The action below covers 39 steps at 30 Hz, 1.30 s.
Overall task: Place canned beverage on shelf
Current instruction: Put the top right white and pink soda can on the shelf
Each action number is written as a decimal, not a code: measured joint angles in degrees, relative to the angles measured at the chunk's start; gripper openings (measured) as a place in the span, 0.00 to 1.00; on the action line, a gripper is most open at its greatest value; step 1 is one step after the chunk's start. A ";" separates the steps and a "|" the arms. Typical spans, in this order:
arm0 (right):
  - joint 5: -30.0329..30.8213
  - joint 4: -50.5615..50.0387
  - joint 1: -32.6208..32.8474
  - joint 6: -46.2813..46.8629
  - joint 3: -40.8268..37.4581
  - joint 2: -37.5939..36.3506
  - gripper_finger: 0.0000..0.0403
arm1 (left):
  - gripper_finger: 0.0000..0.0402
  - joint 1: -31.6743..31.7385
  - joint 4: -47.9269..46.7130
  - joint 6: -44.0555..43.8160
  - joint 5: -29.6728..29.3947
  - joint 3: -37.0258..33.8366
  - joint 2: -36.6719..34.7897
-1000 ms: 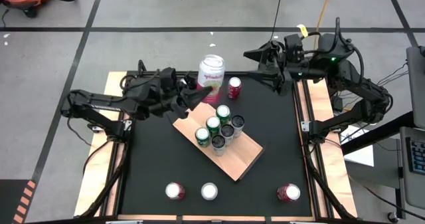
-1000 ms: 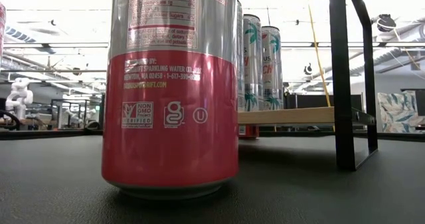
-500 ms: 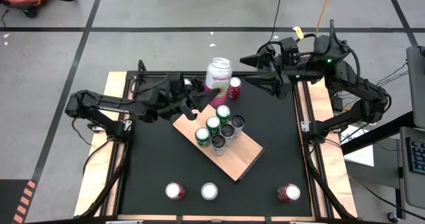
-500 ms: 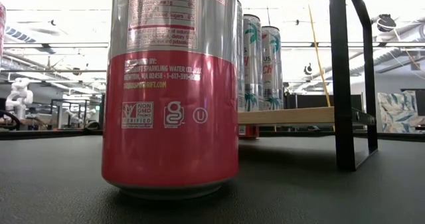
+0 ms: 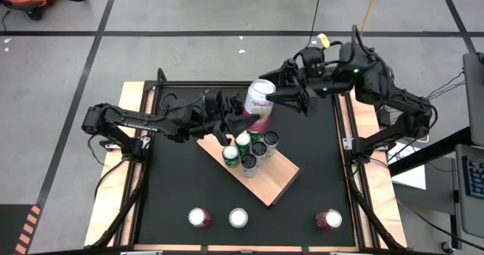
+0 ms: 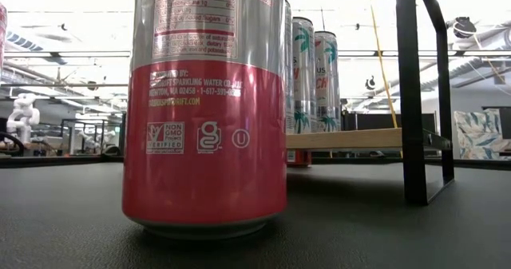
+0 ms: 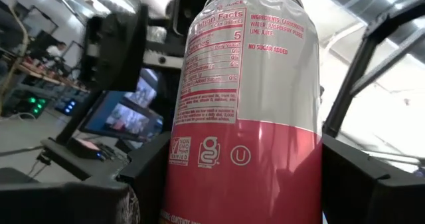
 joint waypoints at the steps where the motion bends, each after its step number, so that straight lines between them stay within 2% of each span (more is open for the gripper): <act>1: -0.61 0.48 0.00 0.00 0.00 0.29 0.99 | 0.71 0.00 0.00 -0.01 0.39 0.00 0.00; 7: -5.04 3.07 0.05 0.06 0.00 2.10 0.98 | 0.71 0.00 0.35 0.02 1.29 0.00 0.00; 18: -6.14 3.19 2.12 -1.45 -0.07 3.35 0.96 | 0.71 0.00 -0.10 0.03 1.29 0.00 0.00; 28: -5.79 5.03 2.21 -1.55 -0.07 3.37 0.67 | 0.72 0.00 -0.13 -0.09 0.79 0.02 -0.02; 32: -5.28 4.91 2.16 -0.24 -0.07 3.37 0.63 | 0.78 -0.06 -0.09 -4.75 -1.94 0.02 -0.02; 39: -4.33 4.86 1.37 -1.53 -0.07 3.37 0.68 | 0.97 -0.04 -0.15 -7.87 -5.16 0.09 -0.26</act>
